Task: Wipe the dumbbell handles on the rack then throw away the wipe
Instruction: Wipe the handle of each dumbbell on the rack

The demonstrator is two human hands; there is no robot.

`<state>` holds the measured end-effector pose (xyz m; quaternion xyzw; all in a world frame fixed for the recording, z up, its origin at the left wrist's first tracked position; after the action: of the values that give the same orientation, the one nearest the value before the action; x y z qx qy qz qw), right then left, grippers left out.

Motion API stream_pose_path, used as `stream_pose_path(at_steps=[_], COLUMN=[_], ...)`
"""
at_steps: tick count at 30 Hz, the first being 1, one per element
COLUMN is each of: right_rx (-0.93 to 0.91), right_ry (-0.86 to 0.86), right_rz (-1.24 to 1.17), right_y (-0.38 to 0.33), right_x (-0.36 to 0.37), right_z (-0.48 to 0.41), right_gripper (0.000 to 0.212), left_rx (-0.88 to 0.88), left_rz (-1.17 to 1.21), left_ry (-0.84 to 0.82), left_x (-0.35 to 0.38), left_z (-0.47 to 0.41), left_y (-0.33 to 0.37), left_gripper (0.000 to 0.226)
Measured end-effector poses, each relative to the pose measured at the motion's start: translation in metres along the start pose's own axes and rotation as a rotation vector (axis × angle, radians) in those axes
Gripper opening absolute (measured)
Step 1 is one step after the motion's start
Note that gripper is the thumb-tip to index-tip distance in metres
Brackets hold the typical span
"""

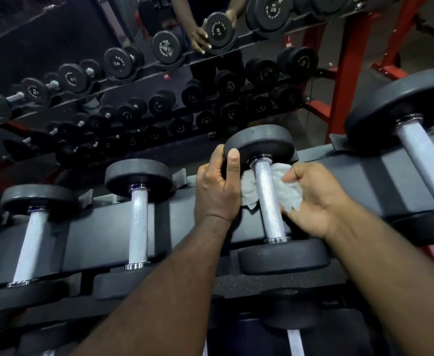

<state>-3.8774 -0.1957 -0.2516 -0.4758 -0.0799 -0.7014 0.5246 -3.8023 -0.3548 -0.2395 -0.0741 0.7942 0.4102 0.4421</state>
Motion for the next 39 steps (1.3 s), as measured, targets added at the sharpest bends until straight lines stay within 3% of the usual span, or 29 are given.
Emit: stream_pose_path(at_steps=[3, 6, 8, 10, 16, 23, 26, 30, 36, 39], right_rx=[-0.12, -0.527, -0.762, -0.822, -0.737, -0.617, -0.688, -0.687, -0.405, -0.517], right_ry=[-0.008, -0.014, 0.0, -0.02, -0.039, 0.086, 0.114, 0.154, 0.06, 0.14], right_rz=[0.162, 0.779, 1.24, 1.461, 1.688, 1.96, 1.971, 2.01, 2.125, 2.148], right_y=[-0.004, -0.017, -0.018, -0.011, 0.007, 0.011, 0.01, 0.015, 0.032, 0.031], right_x=[-0.002, 0.015, 0.026, 0.029, 0.05, 0.049, 0.068, 0.077, 0.069, 0.068], right_z=[0.007, 0.03, 0.053, 0.063, 0.073, 0.089, 0.087, 0.081, 0.107, 0.104], right_gripper=[0.052, 0.031, 0.036, 0.046, 0.059, 0.038, 0.025, 0.029, 0.019, 0.022], left_rx=[-0.006, -0.01, -0.012, -0.018, -0.026, -0.002, -0.008, -0.001, 0.007, 0.011], left_rz=[-0.007, -0.006, -0.01, -0.011, 0.006, -0.007, 0.008, 0.016, 0.06, 0.06], left_ry=[0.001, 0.008, 0.007, 0.007, -0.014, -0.026, -0.035, -0.046, -0.068, -0.077], left_x=[0.002, -0.002, -0.004, -0.005, -0.003, -0.003, -0.003, -0.004, -0.005, -0.004], left_z=[0.0, 0.001, 0.002, 0.002, 0.0, 0.002, 0.001, 0.002, 0.004, 0.006], left_y=[-0.002, 0.0, 0.004, 0.005, 0.003, 0.004, 0.004, 0.005, 0.005, 0.004], left_gripper=[0.088, 0.089, 0.085, 0.083, 0.086, 0.084, 0.085, 0.076, 0.073, 0.072])
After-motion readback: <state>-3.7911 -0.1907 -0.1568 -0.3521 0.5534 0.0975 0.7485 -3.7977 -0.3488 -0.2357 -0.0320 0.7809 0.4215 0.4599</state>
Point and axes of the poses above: each hand's wrist, its own z-axis away from the middle knuckle, its own x-axis out of the palm, y = z × x, the point moved 6 cm from there along -z, towards the middle knuckle, and after that the axes turned 15 degrees about -z, right-handed, at the moved point
